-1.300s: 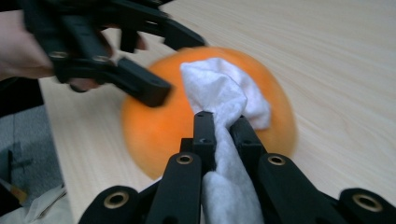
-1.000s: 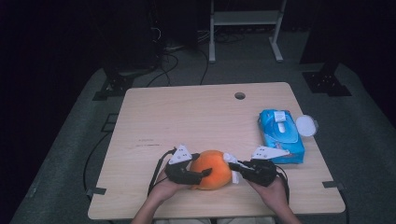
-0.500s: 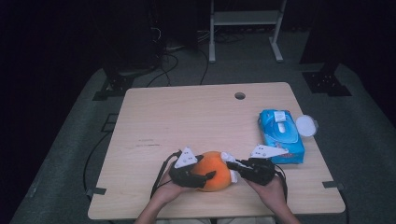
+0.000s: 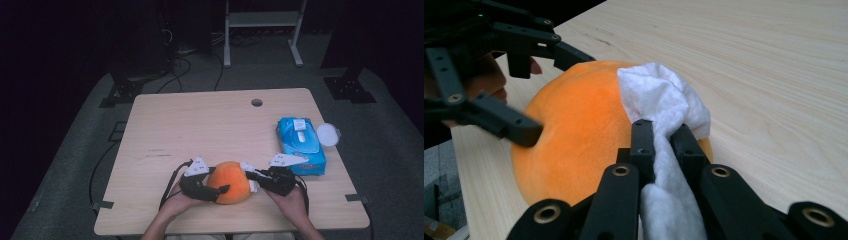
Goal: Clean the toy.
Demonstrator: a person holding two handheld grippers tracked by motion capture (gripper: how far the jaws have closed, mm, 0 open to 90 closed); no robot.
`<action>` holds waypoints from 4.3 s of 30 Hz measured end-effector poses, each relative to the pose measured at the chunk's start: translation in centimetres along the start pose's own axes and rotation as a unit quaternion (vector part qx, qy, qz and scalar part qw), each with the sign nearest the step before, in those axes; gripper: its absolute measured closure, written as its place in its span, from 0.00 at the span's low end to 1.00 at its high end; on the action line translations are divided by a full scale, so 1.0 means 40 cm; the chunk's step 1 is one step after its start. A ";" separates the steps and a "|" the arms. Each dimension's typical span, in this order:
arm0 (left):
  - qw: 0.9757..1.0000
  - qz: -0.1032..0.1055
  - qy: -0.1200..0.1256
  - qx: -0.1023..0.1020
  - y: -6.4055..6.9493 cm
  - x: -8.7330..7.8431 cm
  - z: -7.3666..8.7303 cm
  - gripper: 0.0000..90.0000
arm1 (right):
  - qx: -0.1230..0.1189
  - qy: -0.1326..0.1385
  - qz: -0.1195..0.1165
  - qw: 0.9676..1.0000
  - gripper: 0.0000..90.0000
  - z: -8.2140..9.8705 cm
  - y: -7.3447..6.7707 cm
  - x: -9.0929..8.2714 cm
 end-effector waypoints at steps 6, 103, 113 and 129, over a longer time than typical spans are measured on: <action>1.000 0.007 0.003 0.014 -0.009 -0.016 -0.002 0.18 | 0.012 0.001 0.005 1.000 0.91 0.003 0.020 -0.006; 1.000 0.023 0.016 -0.005 0.041 0.049 -0.028 0.20 | -0.046 0.012 0.010 0.999 0.91 -0.027 -0.039 -0.060; 0.999 0.007 0.040 0.017 0.059 0.045 -0.051 0.22 | -0.082 0.008 -0.010 0.997 0.91 -0.036 -0.090 -0.048; 0.998 0.041 0.028 -0.034 0.060 0.075 -0.037 0.23 | -0.061 0.013 -0.022 0.998 0.91 -0.039 -0.093 -0.062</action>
Point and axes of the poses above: each handheld gripper's, and its own axes: x roughly forward along the jaws, z roughly out of its underside, y roughly to its right, the point moved 2 cm from there along x, roughly forward along the jaws, and after that the axes turned 8 degrees about x, right-handed, at the moved point
